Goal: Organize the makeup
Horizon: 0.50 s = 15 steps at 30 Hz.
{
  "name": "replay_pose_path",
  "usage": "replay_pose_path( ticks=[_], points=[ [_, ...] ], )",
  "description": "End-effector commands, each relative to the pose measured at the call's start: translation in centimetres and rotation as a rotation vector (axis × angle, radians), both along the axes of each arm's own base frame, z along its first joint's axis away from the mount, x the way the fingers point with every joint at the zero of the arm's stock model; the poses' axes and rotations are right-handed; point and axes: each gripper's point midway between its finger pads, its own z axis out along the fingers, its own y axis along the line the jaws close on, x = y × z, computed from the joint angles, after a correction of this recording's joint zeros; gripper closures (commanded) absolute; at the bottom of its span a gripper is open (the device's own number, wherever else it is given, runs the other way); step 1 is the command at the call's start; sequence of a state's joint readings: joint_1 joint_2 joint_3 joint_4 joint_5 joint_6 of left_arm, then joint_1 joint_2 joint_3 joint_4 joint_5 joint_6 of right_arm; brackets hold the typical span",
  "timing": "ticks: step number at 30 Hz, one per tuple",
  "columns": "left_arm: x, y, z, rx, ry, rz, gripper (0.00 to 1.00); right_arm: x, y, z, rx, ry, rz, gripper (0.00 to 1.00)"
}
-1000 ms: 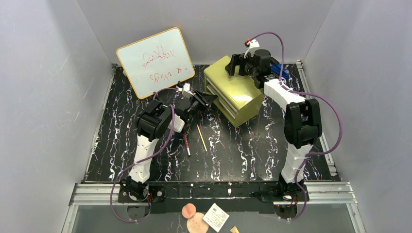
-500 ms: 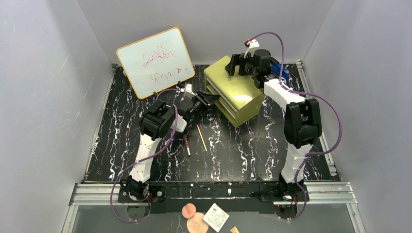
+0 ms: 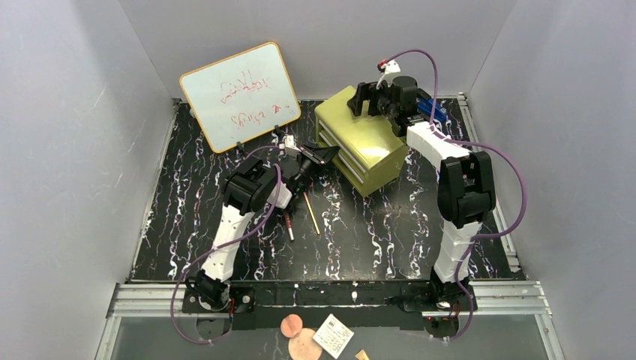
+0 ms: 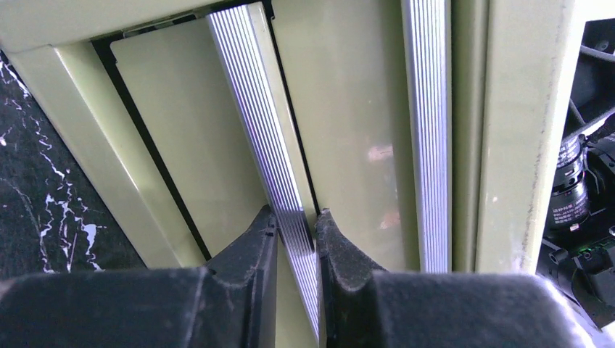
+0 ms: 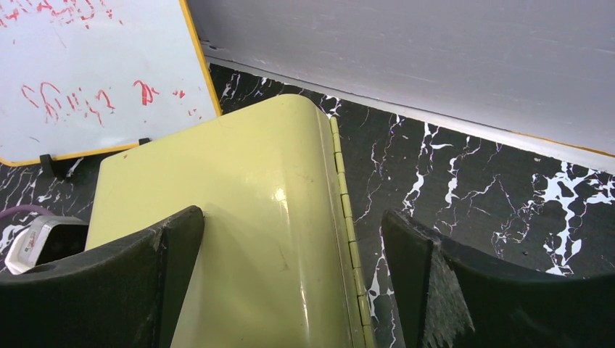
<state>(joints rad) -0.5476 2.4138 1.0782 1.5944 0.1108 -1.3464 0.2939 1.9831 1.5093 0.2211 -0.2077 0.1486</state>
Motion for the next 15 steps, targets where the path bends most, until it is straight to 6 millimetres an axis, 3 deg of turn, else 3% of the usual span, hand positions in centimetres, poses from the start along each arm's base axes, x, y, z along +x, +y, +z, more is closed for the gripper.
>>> replay_pose_path(
  ticks=[1, 7, 15],
  points=[
    [-0.7, -1.8, 0.1, 0.073, -0.067, -0.015, 1.00, -14.4, -4.2, -23.4, -0.322, 0.784, 0.040, 0.01],
    [-0.4, 0.1, 0.6, 0.098, -0.076, 0.011, 1.00, -14.4, -4.2, -23.4, -0.321, 0.785, 0.039, 0.01],
    [-0.1, 4.8, 0.1, 0.143, -0.053, 0.065, 1.00, -14.5, -4.1, -23.1, -0.319, 0.782, 0.040, 0.01]
  ],
)
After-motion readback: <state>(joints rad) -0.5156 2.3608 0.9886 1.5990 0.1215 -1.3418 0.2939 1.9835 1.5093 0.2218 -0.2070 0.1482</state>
